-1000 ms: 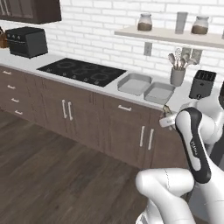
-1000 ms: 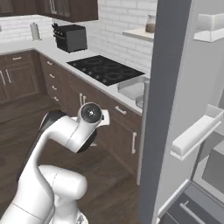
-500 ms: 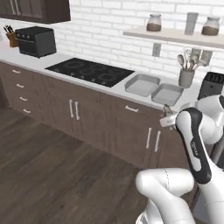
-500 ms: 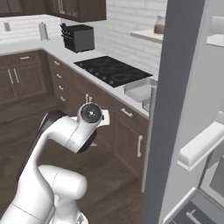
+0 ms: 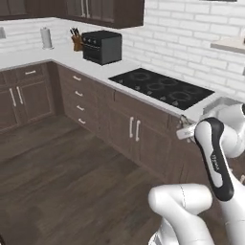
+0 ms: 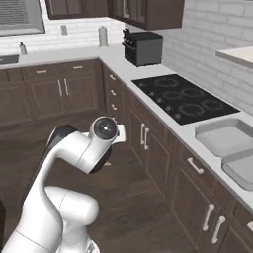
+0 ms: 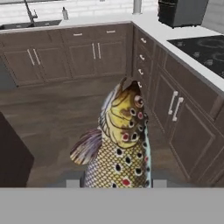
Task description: Place one tomato and one fish in each tupperware on the nearby counter, to pack two identical lunches.
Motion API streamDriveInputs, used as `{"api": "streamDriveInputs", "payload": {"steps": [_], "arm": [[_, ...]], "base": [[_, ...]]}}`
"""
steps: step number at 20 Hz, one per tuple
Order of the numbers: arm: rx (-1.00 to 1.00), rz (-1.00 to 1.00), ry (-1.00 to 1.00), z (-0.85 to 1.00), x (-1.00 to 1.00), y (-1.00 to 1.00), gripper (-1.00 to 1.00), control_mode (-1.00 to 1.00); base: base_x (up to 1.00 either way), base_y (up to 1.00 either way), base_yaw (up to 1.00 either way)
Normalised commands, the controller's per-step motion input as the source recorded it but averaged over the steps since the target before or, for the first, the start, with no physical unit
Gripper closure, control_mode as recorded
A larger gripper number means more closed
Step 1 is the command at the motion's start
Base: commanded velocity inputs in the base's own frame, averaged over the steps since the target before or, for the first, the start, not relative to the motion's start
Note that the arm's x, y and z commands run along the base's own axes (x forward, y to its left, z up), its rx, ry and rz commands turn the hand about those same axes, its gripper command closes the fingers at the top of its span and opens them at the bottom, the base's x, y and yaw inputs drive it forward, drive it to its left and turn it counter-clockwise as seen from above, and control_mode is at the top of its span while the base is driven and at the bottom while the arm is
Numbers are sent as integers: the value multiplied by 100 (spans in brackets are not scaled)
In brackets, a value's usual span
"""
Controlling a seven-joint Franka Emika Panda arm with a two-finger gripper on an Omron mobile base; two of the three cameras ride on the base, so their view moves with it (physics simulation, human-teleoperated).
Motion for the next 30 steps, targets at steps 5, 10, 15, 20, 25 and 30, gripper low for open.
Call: {"api": "streamDriveInputs", "payload": {"steps": [5,10,15,20,25,30], "arm": [[0,0,0,0,0,0,100,100],[0,0,0,0,0,0,100,100],[0,0,0,0,0,0,100,100],[0,0,0,0,0,0,100,100],[0,0,0,0,0,0,100,100],[0,0,0,0,0,0,100,100]], "base": [[100,1,-9],[100,-5,-43],[82,-38,-57],[61,-52,-63],[50,-53,-64],[40,-13,-70]]}}
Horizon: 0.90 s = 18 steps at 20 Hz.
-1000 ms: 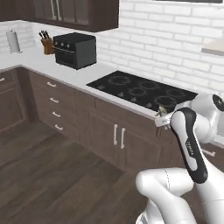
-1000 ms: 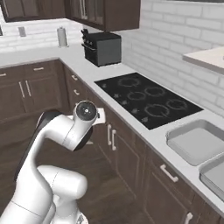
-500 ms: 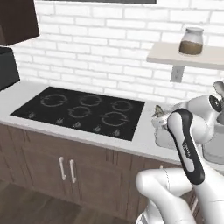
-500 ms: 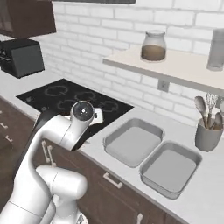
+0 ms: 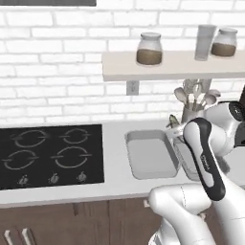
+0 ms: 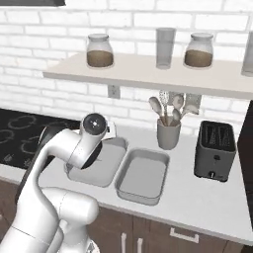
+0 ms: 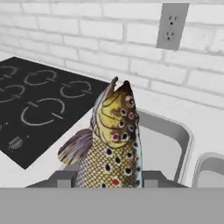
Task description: Place one tomato and one fish in each tupperware on the nearby counter, to pack two identical lunches.
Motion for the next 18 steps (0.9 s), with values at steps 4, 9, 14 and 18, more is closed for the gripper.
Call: {"api": "streamDriveInputs", "payload": {"steps": [4,9,14,18], "arm": [[0,0,0,0,0,0,100,100],[0,0,0,0,0,0,100,100],[-4,-3,8,-42,42,58,100,-100],[0,-4,15,-74,65,77,100,-100]], "base": [[25,-2,-76],[38,59,-40],[0,0,0],[0,0,0]]}}
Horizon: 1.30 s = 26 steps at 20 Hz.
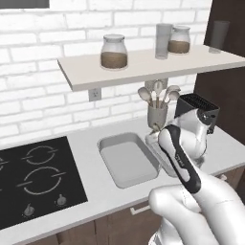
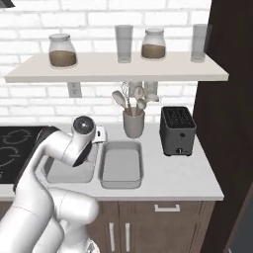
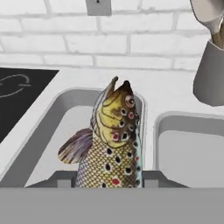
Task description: Place one tomato and one fish in each tupperware on the nearby counter, to pack two identical lunches.
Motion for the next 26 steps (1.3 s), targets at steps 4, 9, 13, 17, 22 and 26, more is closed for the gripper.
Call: {"api": "streamDriveInputs", "payload": {"steps": [4,9,13,17,22,26], "arm": [[0,-5,20,-72,75,70,100,-100],[0,-5,19,-55,70,57,100,-100],[0,-2,12,-28,59,32,100,-100],[0,-1,0,-5,32,-3,100,-100],[0,-2,0,-3,29,-15,100,-100],[0,-4,2,-17,7,-17,100,-100]], "base": [[0,0,0],[0,0,0],[0,0,0],[0,0,0],[0,0,0],[0,0,0]]}}
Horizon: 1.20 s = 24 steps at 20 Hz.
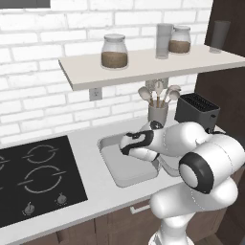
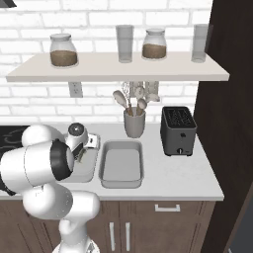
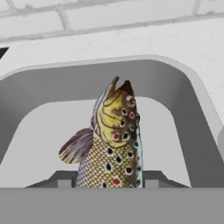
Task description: Place one tomato and one fish in each tupperware on the nearby counter, to pack two identical lunches.
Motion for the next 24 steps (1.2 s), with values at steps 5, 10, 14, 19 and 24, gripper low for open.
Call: {"api": "streamDriveInputs", "payload": {"steps": [5,10,14,19,24], "arm": [[0,-5,2,-22,8,-18,100,-100],[0,-1,1,-21,16,0,-100,-100],[0,0,1,-16,16,17,-100,-100],[0,0,-2,36,-31,13,-100,-100],[1,0,-17,88,-51,3,-100,-100]], "base": [[0,0,0],[0,0,0],[0,0,0],[0,0,0],[0,0,0]]}}
